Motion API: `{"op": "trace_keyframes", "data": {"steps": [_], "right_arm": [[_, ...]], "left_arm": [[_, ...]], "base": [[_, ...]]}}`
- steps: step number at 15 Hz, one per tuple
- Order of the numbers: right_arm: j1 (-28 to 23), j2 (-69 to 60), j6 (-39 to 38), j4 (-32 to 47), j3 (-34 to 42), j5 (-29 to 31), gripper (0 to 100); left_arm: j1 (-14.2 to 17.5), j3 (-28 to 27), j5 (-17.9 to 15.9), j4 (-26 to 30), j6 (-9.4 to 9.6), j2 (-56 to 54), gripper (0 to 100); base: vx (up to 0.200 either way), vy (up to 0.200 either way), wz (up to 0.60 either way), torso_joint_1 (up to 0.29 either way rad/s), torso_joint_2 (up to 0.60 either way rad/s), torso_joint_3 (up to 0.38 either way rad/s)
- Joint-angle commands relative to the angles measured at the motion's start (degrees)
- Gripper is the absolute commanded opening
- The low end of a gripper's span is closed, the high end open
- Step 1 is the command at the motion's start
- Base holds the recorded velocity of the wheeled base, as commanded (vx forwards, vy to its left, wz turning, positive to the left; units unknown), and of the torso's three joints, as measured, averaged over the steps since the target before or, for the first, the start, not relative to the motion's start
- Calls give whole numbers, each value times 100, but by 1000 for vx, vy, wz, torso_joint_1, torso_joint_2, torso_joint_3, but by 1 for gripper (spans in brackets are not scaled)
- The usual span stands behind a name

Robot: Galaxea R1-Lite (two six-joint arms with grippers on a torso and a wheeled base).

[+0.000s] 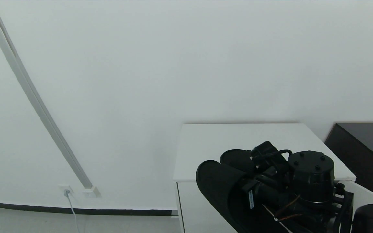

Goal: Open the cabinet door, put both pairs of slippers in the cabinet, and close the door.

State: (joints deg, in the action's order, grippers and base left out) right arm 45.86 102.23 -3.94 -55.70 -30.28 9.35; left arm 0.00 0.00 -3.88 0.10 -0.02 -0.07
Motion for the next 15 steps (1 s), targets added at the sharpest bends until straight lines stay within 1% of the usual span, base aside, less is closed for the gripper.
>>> {"op": "trace_keyframes", "data": {"steps": [1,6,15], "right_arm": [[19,-10,-2,-2,22,5,0],[37,-28,7,-20,110,5,0],[63,-37,7,-29,119,5,0]], "left_arm": [[0,0,1,-1,-6,7,0],[0,0,1,8,-6,7,0],[0,0,10,-1,-15,7,0]], "base": [[-200,0,0,-7,-2,7],[-200,0,0,0,5,3],[0,0,0,0,0,0]]}}
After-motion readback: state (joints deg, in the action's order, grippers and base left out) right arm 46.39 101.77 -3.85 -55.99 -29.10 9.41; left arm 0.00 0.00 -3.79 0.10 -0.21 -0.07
